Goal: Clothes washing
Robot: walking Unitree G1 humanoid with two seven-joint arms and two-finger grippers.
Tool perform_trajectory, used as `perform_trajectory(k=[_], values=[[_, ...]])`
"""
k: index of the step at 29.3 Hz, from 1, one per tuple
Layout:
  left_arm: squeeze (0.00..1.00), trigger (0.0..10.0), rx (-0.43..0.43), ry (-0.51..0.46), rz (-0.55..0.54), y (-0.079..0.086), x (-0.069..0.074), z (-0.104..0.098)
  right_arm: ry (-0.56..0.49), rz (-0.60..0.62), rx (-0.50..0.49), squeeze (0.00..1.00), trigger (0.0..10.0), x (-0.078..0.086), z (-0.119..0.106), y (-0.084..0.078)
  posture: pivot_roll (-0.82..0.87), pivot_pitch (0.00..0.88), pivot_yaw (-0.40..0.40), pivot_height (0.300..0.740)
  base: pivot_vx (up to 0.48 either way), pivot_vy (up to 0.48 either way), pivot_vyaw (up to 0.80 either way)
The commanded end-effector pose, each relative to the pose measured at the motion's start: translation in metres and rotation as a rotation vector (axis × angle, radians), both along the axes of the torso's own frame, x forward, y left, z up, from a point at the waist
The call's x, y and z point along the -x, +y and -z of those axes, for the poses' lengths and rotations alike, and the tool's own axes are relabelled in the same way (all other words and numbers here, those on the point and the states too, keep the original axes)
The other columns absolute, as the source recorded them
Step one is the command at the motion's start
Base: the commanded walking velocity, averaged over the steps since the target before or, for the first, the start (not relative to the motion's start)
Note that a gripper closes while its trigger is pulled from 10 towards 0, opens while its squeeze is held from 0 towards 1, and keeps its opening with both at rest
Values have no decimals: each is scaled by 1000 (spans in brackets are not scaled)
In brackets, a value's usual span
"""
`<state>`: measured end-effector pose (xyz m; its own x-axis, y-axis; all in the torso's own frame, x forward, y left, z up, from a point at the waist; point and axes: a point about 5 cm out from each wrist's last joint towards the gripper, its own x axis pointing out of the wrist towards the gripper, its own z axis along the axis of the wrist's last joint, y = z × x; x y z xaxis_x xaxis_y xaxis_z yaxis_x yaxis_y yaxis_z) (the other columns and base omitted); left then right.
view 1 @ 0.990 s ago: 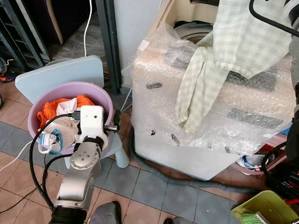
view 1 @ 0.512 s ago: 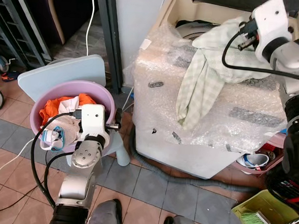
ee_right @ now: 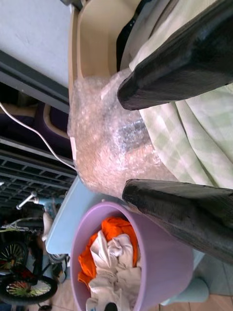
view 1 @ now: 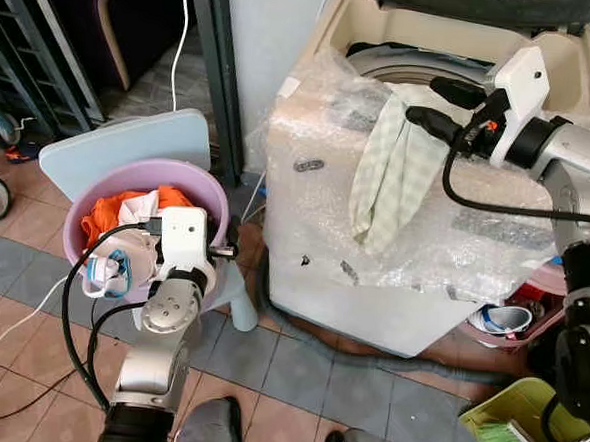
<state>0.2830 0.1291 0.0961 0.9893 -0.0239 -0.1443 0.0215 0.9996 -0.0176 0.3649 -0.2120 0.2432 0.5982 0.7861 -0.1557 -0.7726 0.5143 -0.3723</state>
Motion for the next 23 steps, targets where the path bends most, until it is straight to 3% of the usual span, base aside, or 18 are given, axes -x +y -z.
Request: perform_trajectory(k=[1, 4, 10, 16, 20, 23], values=[[0, 10000, -8, -5, 5, -1, -1, -1, 73, -61, 54, 1000, 10000, 6, 13, 0, -36, 75, 37, 740, 0, 0, 0], [0, 10000, -7, -8, -1, 0, -1, -2, 193, -91, 123, 1000, 10000, 15, 40, -9, -24, 76, 31, 740, 0, 0, 0], [0, 10000, -11, 0, -13, 4, 2, 0, 466, -150, 198, 1000, 10000, 54, 96, -24, -26, 80, 35, 740, 0, 0, 0], [0, 10000, -11, 6, 0, 1, 1, 1, 524, -48, 245, 1000, 10000, 60, 128, -25, -31, 82, 38, 740, 0, 0, 0], [0, 10000, -13, 10, -2, 2, 1, 2, 453, 104, 155, 1000, 10000, 48, 132, -18, -28, 85, 40, 740, 0, 0, 0], [0, 10000, -15, 12, -3, 3, 1, 2, 409, 141, 78, 1000, 10000, 43, 127, -9, -26, 86, 39, 740, 0, 0, 0]])
